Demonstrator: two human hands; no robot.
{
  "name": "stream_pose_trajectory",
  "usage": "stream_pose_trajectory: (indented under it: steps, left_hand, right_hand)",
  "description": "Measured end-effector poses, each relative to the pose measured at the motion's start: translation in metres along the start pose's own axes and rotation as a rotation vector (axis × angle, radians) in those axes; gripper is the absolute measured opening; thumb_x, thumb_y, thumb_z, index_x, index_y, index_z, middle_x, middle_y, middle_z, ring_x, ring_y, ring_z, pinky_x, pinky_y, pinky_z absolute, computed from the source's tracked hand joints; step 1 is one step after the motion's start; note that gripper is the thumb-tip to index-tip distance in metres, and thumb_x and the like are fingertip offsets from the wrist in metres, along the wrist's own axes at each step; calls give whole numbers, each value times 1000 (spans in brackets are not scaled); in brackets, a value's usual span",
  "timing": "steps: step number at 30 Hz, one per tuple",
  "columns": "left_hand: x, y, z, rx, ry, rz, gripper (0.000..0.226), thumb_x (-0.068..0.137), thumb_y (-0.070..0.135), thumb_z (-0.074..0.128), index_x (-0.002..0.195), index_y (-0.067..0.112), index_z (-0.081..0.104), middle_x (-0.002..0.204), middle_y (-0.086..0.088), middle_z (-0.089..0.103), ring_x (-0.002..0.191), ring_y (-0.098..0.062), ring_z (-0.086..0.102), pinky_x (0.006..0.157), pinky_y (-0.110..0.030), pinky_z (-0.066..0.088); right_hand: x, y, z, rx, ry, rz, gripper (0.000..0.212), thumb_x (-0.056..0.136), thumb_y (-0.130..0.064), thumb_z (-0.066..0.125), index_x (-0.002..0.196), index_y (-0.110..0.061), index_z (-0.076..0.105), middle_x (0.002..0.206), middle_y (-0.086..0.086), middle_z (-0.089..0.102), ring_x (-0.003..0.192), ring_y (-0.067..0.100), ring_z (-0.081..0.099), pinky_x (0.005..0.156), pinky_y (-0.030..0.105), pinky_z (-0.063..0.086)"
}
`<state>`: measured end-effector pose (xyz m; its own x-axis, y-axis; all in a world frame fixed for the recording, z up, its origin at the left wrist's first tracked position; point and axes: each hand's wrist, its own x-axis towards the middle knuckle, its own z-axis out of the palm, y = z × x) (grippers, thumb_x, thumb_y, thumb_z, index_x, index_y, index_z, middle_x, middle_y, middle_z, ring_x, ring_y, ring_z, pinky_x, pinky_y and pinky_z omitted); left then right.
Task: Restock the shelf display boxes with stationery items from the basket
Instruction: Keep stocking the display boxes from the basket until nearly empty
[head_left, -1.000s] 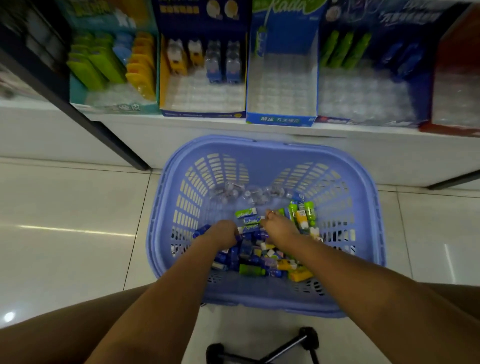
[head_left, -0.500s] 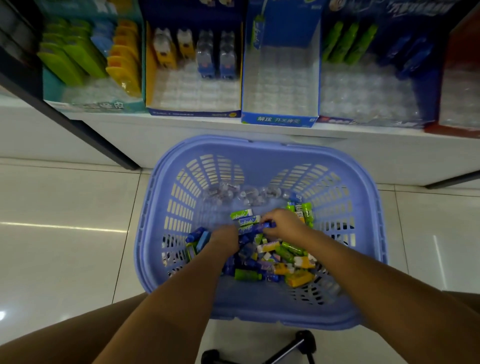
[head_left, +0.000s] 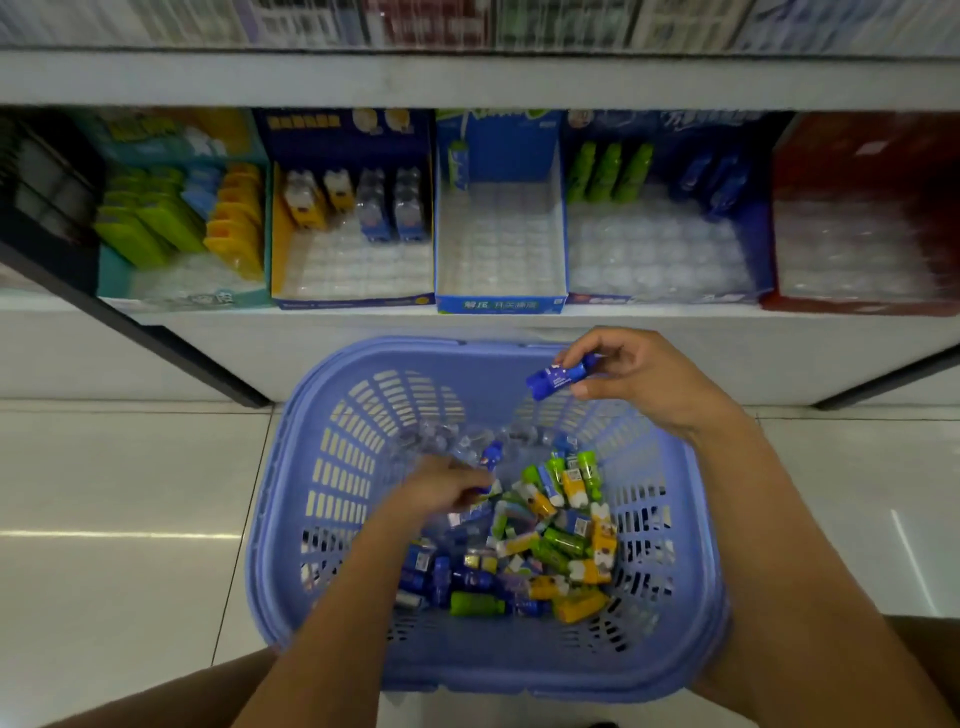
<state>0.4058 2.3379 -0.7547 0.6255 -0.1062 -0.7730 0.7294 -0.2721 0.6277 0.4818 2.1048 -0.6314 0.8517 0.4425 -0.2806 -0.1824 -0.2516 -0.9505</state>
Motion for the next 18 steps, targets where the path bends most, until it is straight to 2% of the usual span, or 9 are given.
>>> stream_pose_trajectory:
  steps: [2,4,8,10,12,15,18]
  left_hand:
    - [-25,35,4,-433,-121,89,11,85,10,66,75,6,65,66,-8,64,60,-19,63,66,-29,56]
    - [-49,69,10,-639,-214,219,8,84,12,64,83,6,69,72,-7,70,66,-17,70,72,-32,60]
    - [-78,128,30,-690,-147,387,13,90,11,55,92,2,65,84,-9,70,68,-16,71,71,-30,60]
    - [-83,153,39,-712,-151,414,17,95,11,50,98,0,62,90,-12,71,73,-20,72,70,-31,60]
    - [-84,171,48,-713,-169,439,17,95,13,49,100,1,61,94,-14,70,74,-21,72,69,-30,60]
    - [-80,189,60,-718,-158,469,15,93,14,53,93,3,63,90,-11,72,75,-19,72,70,-30,60]
    - [-73,200,70,-738,-116,499,15,91,15,58,91,2,65,86,-8,74,79,-19,72,72,-31,60]
  right_hand:
    - [-5,-12,-10,48,18,-42,33,73,14,69,84,-17,67,97,6,68,82,14,64,76,20,54]
    - [-11,-22,-20,71,29,-70,28,74,10,70,85,-16,68,96,0,67,79,15,65,73,23,55]
    - [-18,-39,-34,119,137,-172,13,76,-5,68,87,-12,66,92,-6,71,80,9,65,71,20,54]
    - [-18,-45,-40,121,189,-223,19,80,2,63,93,-13,62,85,-7,72,77,5,65,67,18,52]
    - [-21,-49,-47,121,179,-246,27,80,7,62,98,-13,60,89,-3,72,82,7,66,71,17,52]
    - [-24,-52,-59,88,172,-234,28,79,8,64,96,-14,64,99,2,70,87,8,66,78,17,52]
    - [-21,-55,-66,112,280,-212,34,77,8,67,100,-17,63,100,5,67,81,5,67,74,14,52]
